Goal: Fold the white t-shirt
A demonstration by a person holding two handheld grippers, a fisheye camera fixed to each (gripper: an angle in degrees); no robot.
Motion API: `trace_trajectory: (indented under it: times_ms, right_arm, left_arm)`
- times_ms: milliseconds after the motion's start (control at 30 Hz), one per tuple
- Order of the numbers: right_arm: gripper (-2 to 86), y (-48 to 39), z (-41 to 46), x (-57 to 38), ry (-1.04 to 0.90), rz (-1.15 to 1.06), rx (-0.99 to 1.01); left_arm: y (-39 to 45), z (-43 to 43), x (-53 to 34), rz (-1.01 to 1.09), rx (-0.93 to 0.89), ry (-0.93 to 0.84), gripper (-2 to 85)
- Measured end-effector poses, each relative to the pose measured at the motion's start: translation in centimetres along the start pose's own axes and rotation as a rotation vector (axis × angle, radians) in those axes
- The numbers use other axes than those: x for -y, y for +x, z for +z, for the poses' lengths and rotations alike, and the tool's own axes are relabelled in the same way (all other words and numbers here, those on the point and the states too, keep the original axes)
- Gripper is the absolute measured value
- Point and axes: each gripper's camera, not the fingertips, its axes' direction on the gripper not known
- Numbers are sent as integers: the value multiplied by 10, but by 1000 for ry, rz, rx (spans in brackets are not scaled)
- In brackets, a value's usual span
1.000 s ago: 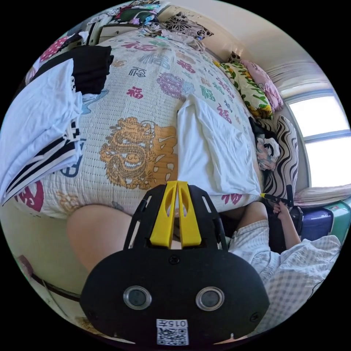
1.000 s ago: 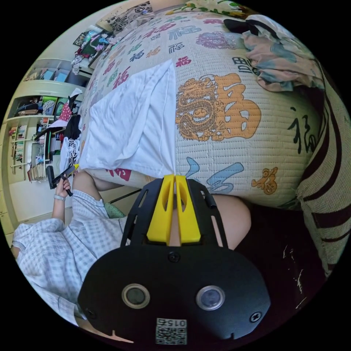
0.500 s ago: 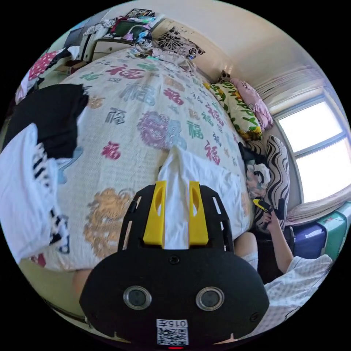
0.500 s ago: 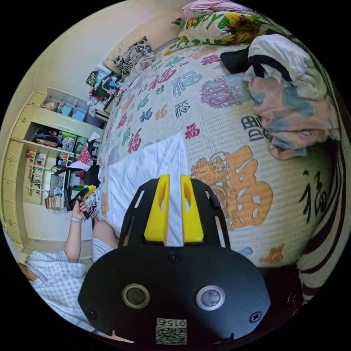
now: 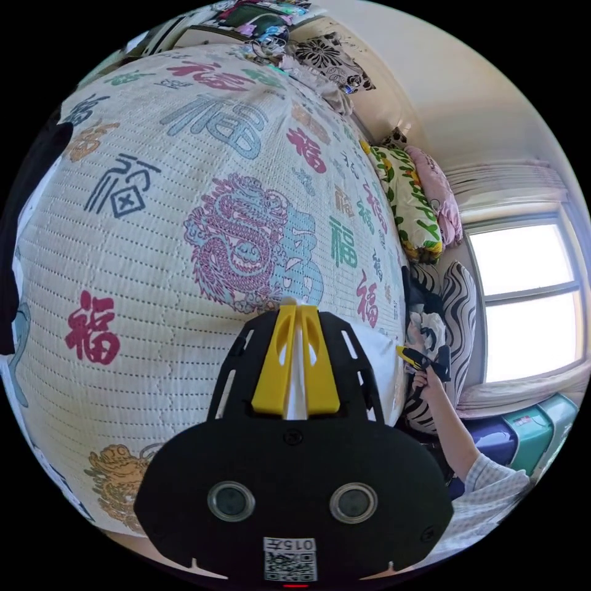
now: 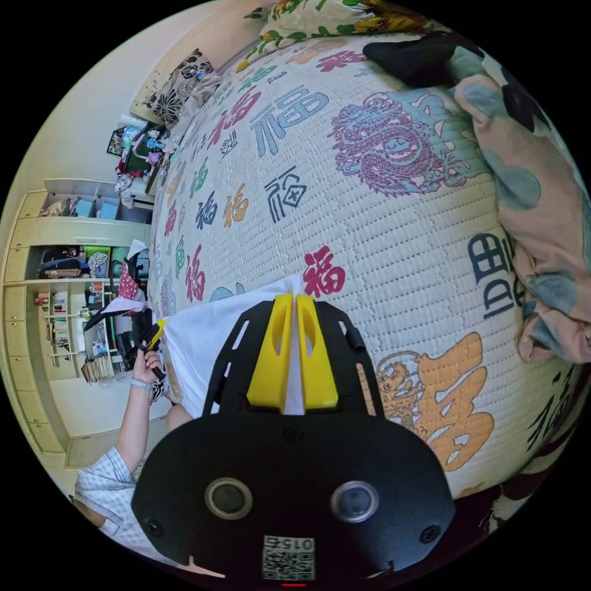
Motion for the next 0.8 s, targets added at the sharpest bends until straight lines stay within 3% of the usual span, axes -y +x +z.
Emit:
trace_trajectory:
  times_ms: [300,367,533,800]
  right_arm:
    - [34,-39,13,6,-31,35,-52]
    - [48,-71,13,10,-78,11,-176]
    - [56,-158,0,15,-106,-69,-208]
    - [58,-321,-21,-15,23,-363,-264]
  left_arm:
    - [25,-16,-35,39,55,58,29]
    - [36,-30,-55,61,70,80,48]
    - [69,-46,-134,162,81,16,63]
    - [92,-43,-211,175,56,-58,69]
